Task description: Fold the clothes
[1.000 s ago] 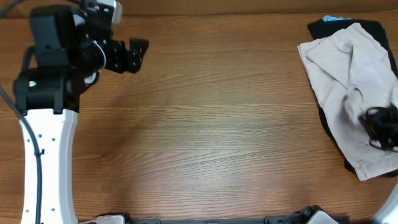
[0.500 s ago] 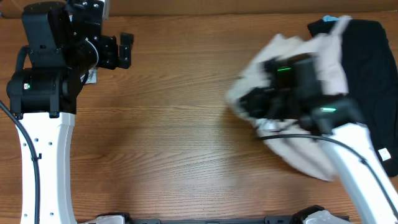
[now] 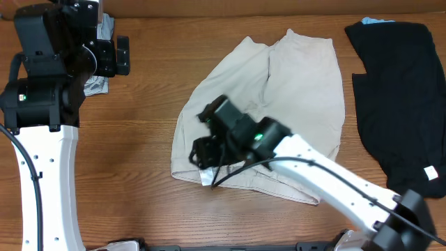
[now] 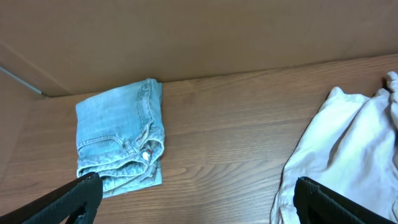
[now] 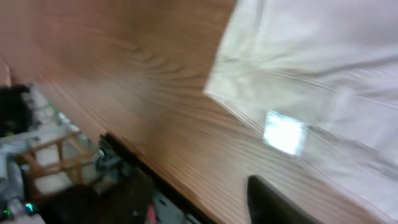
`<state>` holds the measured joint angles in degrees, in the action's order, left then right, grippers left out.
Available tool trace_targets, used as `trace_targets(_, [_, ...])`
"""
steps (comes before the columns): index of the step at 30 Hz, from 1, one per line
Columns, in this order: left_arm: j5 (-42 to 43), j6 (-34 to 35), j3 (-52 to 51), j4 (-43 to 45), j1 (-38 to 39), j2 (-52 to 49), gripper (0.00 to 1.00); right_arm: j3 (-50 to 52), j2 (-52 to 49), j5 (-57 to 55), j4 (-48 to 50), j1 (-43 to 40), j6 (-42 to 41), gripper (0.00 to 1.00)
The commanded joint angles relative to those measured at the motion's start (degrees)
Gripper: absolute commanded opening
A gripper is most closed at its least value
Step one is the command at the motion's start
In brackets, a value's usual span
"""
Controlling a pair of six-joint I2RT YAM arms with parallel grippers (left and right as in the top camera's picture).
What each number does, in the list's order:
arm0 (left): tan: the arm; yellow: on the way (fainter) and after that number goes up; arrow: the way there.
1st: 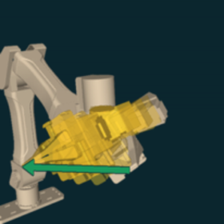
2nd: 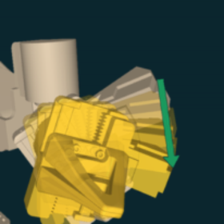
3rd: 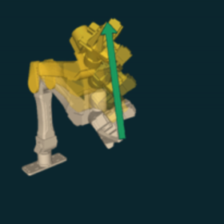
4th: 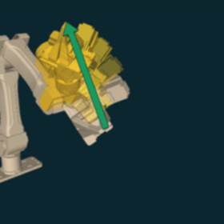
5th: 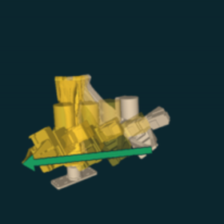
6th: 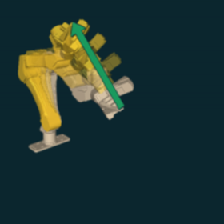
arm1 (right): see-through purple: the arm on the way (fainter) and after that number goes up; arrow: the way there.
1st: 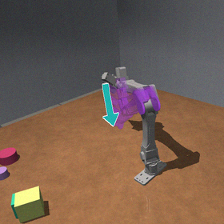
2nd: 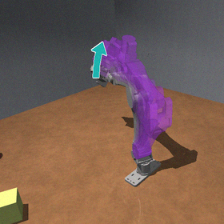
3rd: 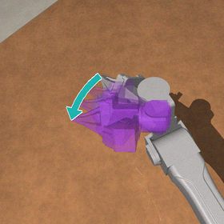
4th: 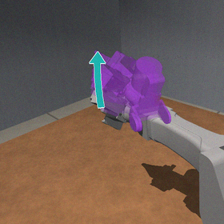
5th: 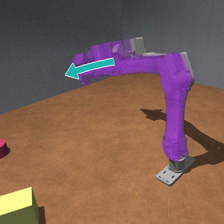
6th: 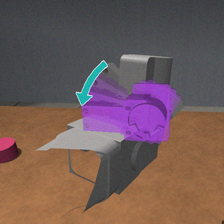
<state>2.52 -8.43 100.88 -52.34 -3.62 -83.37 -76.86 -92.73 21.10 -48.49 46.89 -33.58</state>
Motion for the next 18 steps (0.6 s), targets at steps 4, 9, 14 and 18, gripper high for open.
trace_targets(4, [12.33, -4.50, 1.25, 0.35, 0.52, -2.54, 1.00, -3.89, 10.01, -11.10, -8.41, -13.44, -0.55, 0.69])
trace_targets(9, [21.35, -8.00, 1.25, 4.13, 4.72, -11.41, 1.00, -3.89, 11.63, -12.96, -13.46, -24.37, 2.58, 0.72])
trace_targets(14, [23.74, -8.33, 1.25, 16.39, 11.17, -23.56, 1.00, -3.87, 11.61, -13.07, -16.26, -30.58, 5.60, 0.72])
trace_targets(18, [22.69, -8.28, 1.25, 26.12, 16.39, -32.33, 1.00, -3.87, 11.61, -13.60, -17.92, -32.63, 6.64, 0.72])
